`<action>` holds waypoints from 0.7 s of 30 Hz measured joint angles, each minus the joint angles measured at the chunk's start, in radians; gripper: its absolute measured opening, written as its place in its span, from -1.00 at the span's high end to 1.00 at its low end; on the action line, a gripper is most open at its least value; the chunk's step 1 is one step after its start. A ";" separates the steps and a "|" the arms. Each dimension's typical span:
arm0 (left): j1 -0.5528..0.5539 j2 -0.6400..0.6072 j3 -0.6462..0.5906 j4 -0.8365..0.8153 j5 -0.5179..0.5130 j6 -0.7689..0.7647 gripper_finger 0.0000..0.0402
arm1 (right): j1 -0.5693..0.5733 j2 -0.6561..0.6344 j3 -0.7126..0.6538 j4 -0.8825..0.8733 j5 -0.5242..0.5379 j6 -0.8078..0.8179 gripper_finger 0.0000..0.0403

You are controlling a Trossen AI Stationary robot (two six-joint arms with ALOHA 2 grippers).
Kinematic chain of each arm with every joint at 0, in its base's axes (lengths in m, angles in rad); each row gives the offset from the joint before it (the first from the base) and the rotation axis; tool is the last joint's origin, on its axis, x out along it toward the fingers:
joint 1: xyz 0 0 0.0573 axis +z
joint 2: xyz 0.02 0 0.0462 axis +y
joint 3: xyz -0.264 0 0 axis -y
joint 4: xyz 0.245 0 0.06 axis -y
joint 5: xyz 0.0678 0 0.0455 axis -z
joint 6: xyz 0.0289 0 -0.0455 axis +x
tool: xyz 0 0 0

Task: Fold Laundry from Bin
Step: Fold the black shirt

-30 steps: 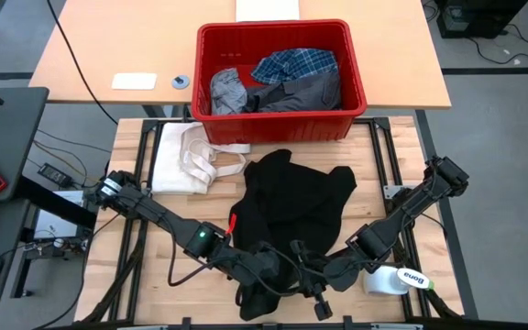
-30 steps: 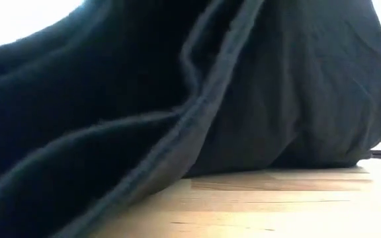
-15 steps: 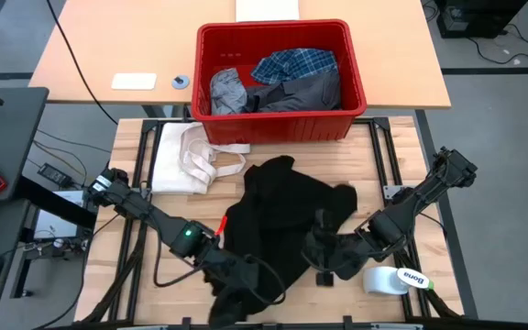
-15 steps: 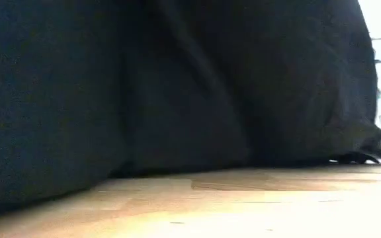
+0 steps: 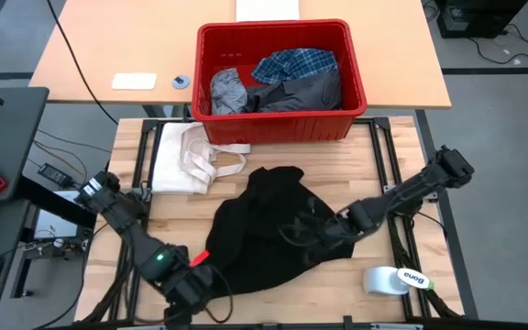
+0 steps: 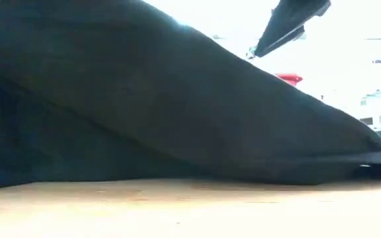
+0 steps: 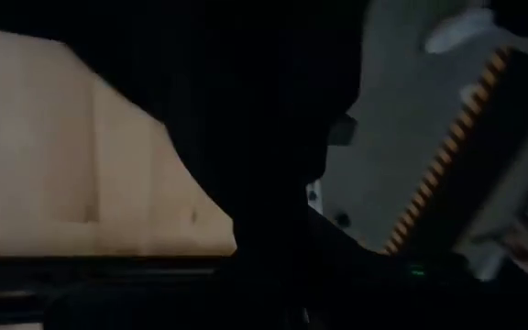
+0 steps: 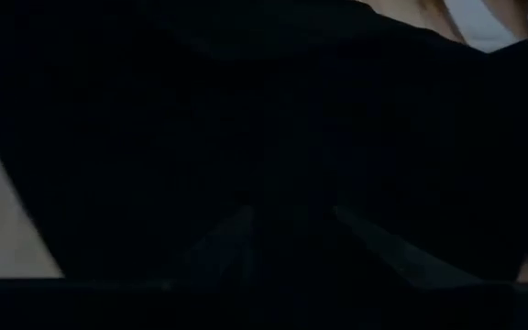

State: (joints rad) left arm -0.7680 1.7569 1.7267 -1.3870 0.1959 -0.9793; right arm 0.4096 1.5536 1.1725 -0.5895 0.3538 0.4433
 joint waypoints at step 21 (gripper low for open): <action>-0.070 0.005 0.000 0.021 -0.469 -0.102 0.91 | -0.541 0.032 0.038 0.278 -0.389 -0.533 -0.15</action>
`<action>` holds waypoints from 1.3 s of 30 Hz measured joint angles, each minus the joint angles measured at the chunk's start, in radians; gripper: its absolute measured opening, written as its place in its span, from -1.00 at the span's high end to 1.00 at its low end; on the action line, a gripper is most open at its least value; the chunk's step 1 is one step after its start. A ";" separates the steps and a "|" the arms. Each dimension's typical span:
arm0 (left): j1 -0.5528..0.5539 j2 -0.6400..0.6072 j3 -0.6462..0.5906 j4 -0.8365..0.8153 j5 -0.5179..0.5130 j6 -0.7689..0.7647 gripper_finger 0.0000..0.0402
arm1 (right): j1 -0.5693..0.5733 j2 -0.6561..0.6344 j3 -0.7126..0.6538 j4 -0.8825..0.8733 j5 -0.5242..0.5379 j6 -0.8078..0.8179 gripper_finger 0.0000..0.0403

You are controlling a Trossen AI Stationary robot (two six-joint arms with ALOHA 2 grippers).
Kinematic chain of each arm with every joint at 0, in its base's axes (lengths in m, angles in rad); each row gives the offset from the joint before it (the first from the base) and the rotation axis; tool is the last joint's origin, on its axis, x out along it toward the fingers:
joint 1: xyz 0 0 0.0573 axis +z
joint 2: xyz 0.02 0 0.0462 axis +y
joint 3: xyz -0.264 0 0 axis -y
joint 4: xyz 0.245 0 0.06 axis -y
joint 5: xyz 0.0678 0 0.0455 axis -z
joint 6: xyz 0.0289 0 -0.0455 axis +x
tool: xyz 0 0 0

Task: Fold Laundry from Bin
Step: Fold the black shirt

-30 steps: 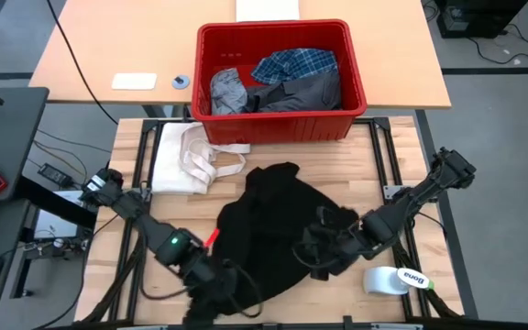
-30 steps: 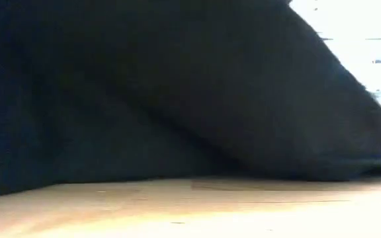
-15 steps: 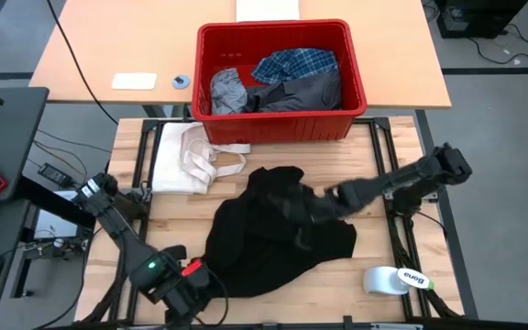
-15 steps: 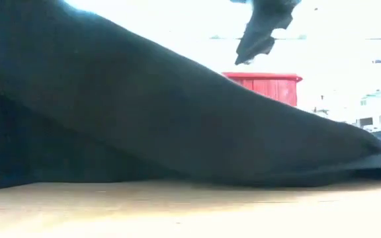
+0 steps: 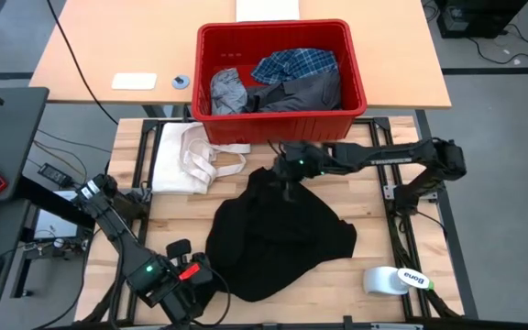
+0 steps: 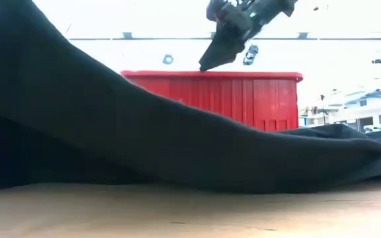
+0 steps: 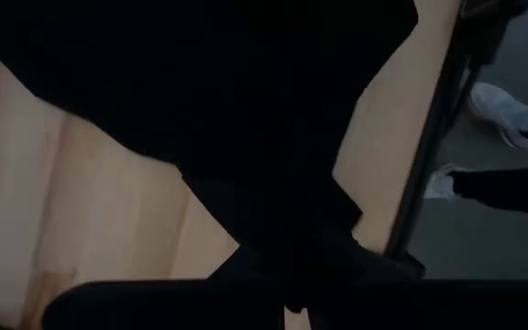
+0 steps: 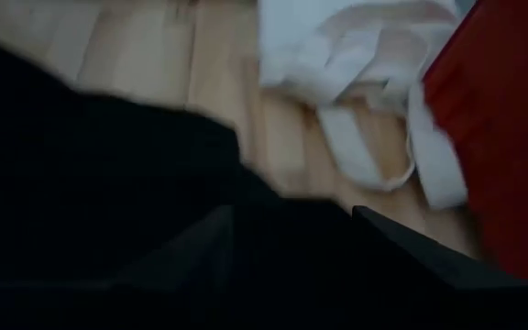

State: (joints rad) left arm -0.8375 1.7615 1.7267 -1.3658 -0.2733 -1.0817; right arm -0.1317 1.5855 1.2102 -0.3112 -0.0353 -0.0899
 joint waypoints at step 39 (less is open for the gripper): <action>0.014 0.000 0.000 -0.079 0.014 -0.018 0.91 | -0.146 0.282 0.276 -0.275 -0.318 -0.311 0.90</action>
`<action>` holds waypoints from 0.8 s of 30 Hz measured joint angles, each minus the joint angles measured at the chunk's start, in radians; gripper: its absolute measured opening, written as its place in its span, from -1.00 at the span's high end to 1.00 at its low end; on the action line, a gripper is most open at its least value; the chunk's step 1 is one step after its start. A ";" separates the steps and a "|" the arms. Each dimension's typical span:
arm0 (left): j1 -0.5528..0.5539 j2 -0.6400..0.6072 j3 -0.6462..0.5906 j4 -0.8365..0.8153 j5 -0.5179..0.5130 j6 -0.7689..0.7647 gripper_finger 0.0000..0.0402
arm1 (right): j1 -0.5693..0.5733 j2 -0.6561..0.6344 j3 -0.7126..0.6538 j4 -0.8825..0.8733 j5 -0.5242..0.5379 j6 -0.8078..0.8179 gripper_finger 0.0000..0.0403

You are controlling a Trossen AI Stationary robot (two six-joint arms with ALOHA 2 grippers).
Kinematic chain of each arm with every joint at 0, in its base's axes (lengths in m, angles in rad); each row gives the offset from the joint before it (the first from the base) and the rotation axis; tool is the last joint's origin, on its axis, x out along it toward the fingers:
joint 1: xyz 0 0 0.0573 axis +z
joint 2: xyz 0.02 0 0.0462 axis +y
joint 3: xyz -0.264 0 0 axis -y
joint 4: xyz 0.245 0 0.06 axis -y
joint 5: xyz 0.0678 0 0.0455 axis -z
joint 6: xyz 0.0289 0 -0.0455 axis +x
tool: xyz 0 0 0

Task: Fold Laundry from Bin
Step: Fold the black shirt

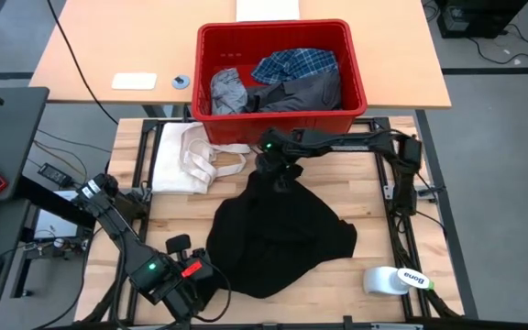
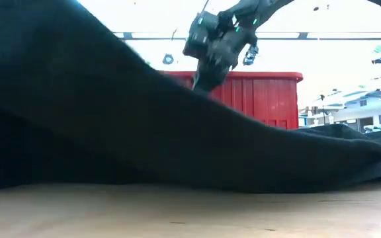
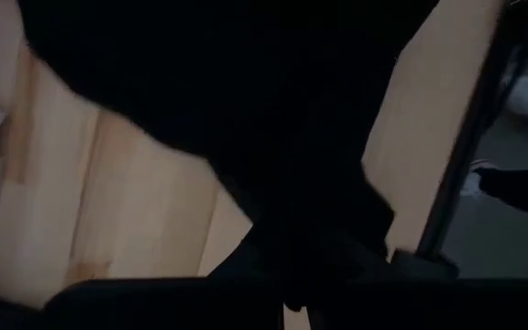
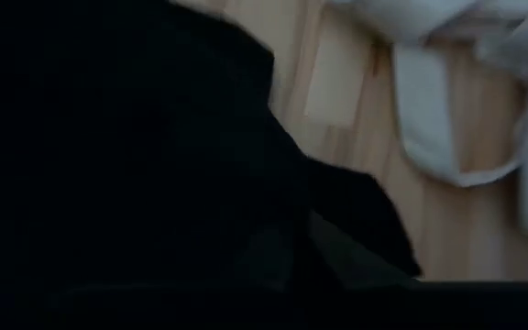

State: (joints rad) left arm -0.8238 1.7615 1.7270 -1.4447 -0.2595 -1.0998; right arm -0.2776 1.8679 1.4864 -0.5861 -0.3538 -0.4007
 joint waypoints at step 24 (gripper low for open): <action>0.030 -0.010 0.000 -0.126 0.081 -0.110 0.91 | 0.151 -0.720 -0.025 -0.563 -0.247 0.267 0.92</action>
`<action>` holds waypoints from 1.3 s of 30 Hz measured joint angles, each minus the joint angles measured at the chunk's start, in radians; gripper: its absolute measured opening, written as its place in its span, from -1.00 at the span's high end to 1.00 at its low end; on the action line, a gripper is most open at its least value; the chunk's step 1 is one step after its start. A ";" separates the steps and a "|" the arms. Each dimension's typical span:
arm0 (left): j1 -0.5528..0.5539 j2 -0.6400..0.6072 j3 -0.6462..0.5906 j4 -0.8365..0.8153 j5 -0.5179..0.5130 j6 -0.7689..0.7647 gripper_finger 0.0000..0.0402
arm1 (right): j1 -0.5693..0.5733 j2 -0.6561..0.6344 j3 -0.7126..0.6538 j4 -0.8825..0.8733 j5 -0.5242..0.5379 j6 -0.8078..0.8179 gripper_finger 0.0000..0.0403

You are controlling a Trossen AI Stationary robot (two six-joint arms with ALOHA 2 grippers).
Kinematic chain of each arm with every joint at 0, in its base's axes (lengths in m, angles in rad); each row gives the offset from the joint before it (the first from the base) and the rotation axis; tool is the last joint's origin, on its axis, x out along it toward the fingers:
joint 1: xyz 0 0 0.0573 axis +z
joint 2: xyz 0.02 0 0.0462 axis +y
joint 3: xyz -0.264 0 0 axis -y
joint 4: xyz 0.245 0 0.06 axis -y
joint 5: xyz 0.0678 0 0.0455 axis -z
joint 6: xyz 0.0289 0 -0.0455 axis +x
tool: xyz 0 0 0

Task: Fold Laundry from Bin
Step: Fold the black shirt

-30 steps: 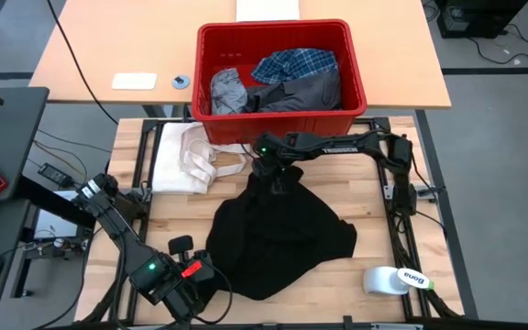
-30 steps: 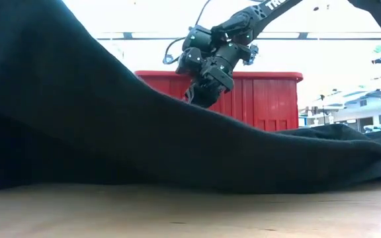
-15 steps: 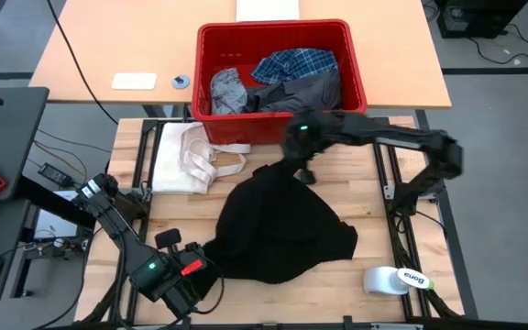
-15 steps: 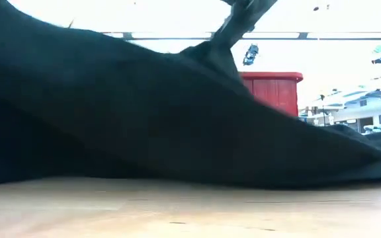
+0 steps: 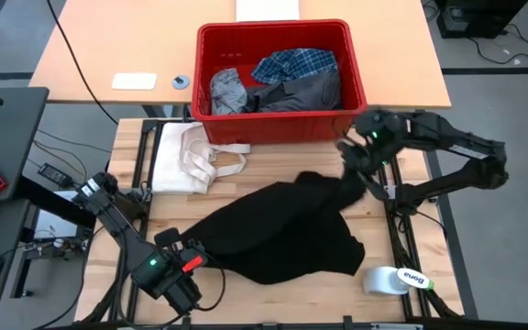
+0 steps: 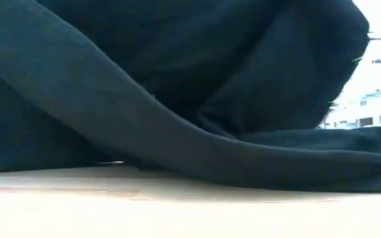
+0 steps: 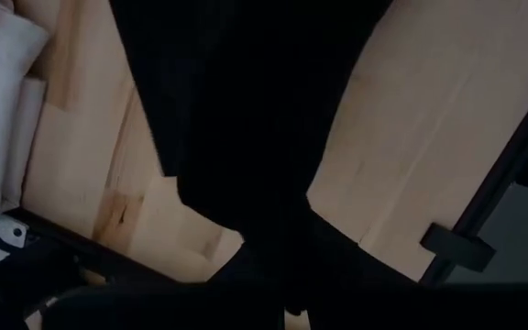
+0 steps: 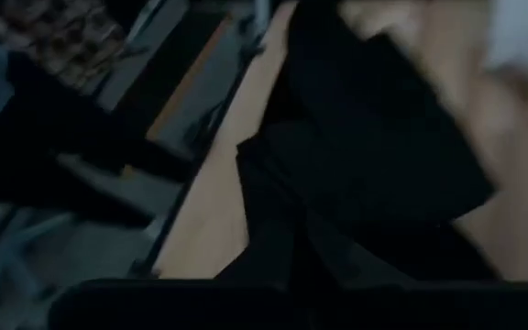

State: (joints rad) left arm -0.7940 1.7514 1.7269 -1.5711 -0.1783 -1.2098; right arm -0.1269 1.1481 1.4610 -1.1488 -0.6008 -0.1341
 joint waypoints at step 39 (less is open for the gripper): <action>0.065 0.000 0.000 0.000 0.041 0.004 0.91 | 0.692 -0.109 -0.287 0.197 0.208 0.674 0.94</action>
State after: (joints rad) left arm -0.7292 1.7512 1.7267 -1.5707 -0.1371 -1.2060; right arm 0.5655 1.0387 1.1736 -0.9516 -0.3924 0.5400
